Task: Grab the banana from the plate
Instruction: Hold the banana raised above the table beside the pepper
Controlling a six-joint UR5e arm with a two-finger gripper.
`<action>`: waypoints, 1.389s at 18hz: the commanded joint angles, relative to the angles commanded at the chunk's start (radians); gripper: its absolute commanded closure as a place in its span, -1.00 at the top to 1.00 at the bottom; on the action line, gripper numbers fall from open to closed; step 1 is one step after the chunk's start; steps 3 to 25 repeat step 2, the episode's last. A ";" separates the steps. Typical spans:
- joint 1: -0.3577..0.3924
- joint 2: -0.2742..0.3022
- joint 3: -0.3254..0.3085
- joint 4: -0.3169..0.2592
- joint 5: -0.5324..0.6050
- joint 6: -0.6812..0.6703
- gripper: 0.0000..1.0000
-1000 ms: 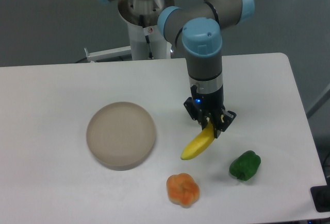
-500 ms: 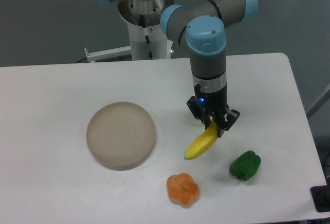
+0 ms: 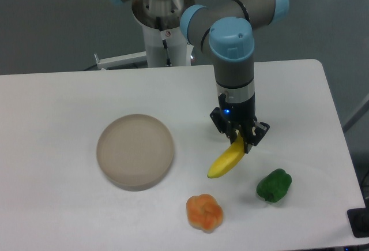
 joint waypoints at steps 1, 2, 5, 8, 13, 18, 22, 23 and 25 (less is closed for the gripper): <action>0.002 0.000 0.000 0.000 0.000 0.000 -0.32; 0.002 0.000 0.000 0.000 0.000 0.000 -0.32; 0.002 0.000 0.000 0.000 0.000 0.000 -0.32; 0.002 0.000 0.000 0.000 0.000 0.000 -0.32; 0.002 0.000 0.000 0.000 0.000 0.000 -0.32; 0.002 0.000 0.000 0.000 0.000 0.000 -0.32; 0.002 0.000 0.000 0.000 0.000 0.000 -0.32; 0.002 0.000 0.000 0.000 0.000 0.000 -0.32; 0.002 0.000 0.000 0.000 0.000 0.000 -0.32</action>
